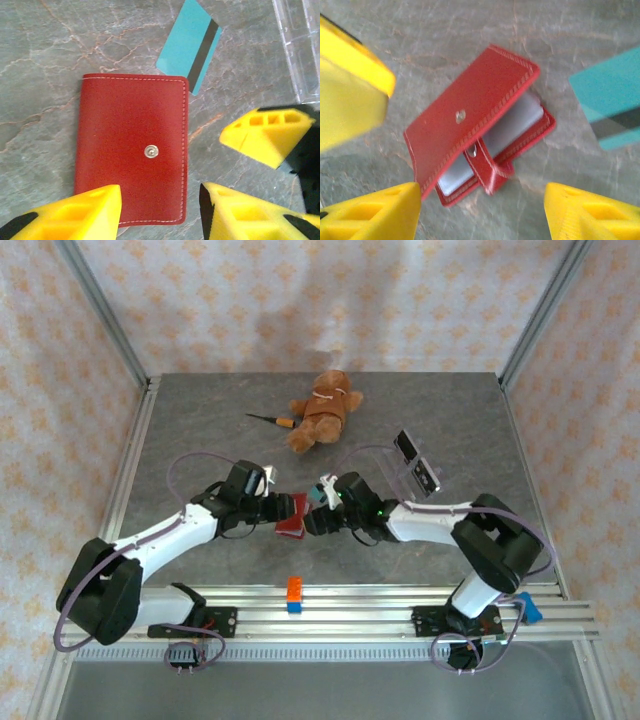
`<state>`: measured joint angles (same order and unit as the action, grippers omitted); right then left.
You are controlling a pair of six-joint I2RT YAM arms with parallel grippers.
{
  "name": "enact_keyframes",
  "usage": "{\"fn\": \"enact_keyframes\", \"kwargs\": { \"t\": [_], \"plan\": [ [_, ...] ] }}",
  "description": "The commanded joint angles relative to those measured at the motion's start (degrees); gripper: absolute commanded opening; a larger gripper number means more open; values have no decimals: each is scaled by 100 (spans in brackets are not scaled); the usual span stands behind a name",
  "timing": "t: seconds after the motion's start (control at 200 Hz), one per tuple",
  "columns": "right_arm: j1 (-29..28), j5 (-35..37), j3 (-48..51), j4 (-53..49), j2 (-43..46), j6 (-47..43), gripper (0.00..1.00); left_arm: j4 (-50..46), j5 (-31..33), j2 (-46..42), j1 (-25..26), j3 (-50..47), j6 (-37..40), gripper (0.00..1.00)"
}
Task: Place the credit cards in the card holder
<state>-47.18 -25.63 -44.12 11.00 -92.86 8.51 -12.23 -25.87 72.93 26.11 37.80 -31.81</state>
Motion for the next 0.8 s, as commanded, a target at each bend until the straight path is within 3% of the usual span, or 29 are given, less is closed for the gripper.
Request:
{"fn": "enact_keyframes", "kwargs": {
  "t": [0.0, 0.225, 0.361, 0.601, 0.796],
  "plan": [
    [-1, -270, -297, -559, -180, -345, 64, -519, 217, -151, -68, 51, 236, 46],
    [171, -1188, -778, -654, -823, -879, 55, -495, 408, -293, -255, -194, 280, 39],
    [218, -1598, -1020, -711, -1147, -920, 53, -607, 617, -26, -255, -176, 427, 33],
    [220, -2244, -1476, -1193, -1490, -1102, 50, -21, 278, 428, -255, -282, 419, 27],
    [218, -2675, -1909, -1896, -1840, -1366, 45, -47, 535, 899, -253, -229, 564, 22]
  ]
}}
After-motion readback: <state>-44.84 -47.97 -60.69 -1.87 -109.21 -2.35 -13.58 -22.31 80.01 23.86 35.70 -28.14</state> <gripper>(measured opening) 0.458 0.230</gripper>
